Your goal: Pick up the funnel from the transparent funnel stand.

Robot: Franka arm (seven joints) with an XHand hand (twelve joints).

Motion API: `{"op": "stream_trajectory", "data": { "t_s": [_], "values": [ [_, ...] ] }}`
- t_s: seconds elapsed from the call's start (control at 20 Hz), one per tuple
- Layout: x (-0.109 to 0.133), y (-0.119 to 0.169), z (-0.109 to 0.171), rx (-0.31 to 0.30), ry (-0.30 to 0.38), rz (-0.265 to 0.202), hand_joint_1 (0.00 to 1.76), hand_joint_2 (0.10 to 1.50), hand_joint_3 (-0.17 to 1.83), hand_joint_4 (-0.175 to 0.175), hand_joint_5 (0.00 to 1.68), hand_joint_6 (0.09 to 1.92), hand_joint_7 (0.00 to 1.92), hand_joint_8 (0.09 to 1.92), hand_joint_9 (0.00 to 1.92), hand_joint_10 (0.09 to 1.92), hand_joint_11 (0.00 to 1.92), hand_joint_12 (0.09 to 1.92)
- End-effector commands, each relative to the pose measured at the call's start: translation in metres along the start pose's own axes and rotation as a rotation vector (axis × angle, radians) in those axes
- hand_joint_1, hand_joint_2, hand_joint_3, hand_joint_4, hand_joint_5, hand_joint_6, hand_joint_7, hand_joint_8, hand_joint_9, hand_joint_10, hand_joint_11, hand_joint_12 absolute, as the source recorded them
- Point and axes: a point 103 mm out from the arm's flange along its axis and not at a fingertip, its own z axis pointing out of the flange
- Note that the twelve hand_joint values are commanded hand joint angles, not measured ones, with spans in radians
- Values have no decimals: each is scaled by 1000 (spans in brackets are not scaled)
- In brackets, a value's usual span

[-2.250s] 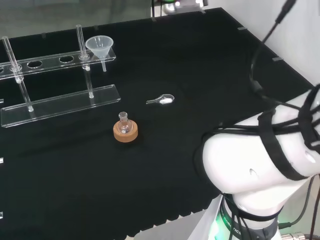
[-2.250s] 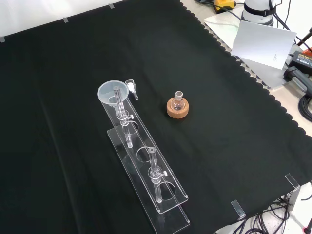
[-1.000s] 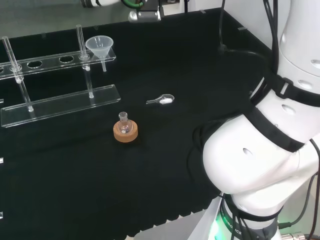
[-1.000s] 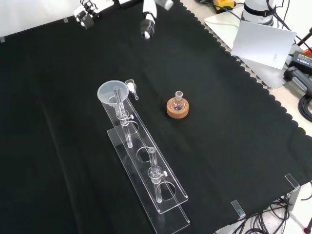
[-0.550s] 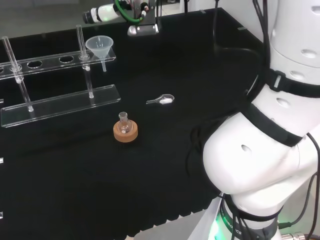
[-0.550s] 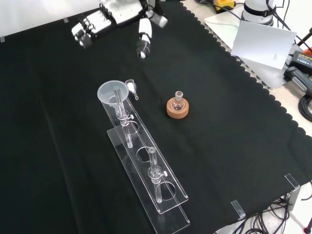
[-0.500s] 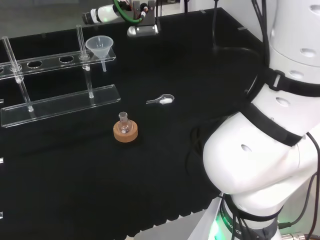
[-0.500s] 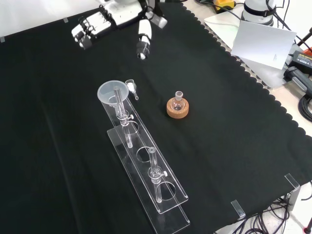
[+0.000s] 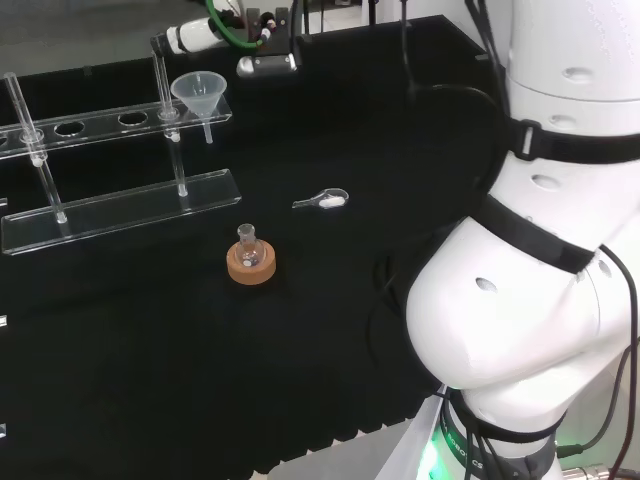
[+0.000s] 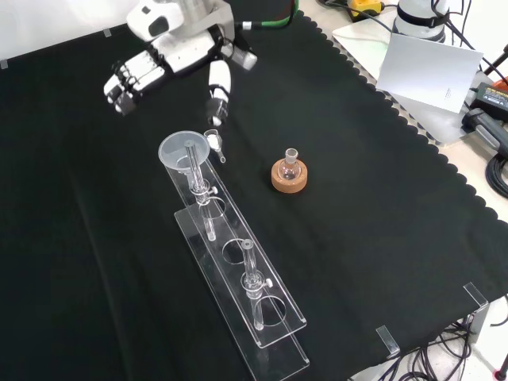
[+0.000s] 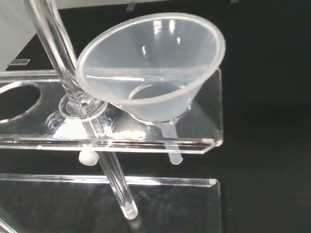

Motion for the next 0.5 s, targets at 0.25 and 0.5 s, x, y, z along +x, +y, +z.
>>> {"op": "stream_trajectory", "data": {
  "t_s": [0.25, 0.5],
  "values": [
    [18, 12, 30, 86, -13, -35, 211, 669, 39, 69, 0, 87, 0, 87, 0, 87, 0, 309],
    [19, 13, 41, 115, -34, -42, 213, 672, 39, 67, 0, 87, 0, 87, 0, 87, 0, 318]
  ]
}}
